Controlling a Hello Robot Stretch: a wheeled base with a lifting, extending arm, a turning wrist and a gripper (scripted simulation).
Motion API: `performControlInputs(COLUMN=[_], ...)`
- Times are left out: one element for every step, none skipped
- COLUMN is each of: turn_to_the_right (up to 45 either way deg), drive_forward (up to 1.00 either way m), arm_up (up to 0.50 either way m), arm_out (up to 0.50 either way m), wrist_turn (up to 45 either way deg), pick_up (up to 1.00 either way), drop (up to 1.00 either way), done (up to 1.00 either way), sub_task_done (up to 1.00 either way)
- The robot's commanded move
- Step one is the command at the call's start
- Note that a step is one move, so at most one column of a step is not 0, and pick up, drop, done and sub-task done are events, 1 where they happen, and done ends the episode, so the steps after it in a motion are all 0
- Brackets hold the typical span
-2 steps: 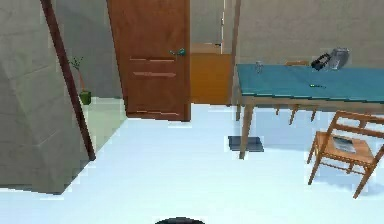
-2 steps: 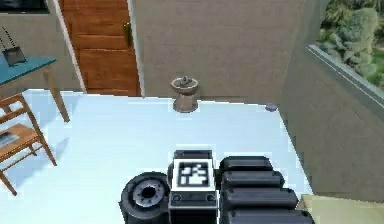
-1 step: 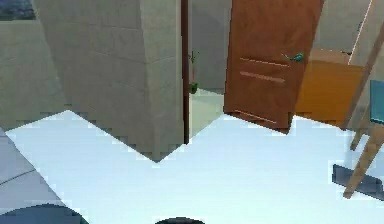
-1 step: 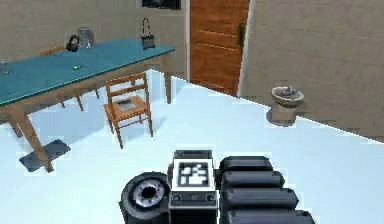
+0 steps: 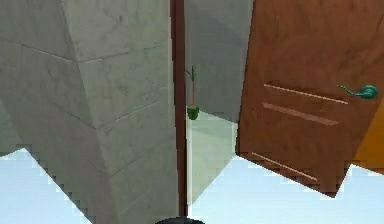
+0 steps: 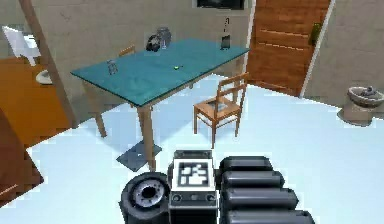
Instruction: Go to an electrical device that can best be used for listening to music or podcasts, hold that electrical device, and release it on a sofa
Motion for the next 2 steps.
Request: performControlInputs(turn_to_the_right=[-45.0, -12.0], drive_forward=[0.0, 0.0], arm_up=[0.0, 0.0], arm_out=[0.0, 0.0], wrist_turn=[0.0, 0.0], pick_up=[0.0, 0.0], drop=[0.0, 0.0], done=[0.0, 0.0], sub_task_done=[0.0, 0.0])
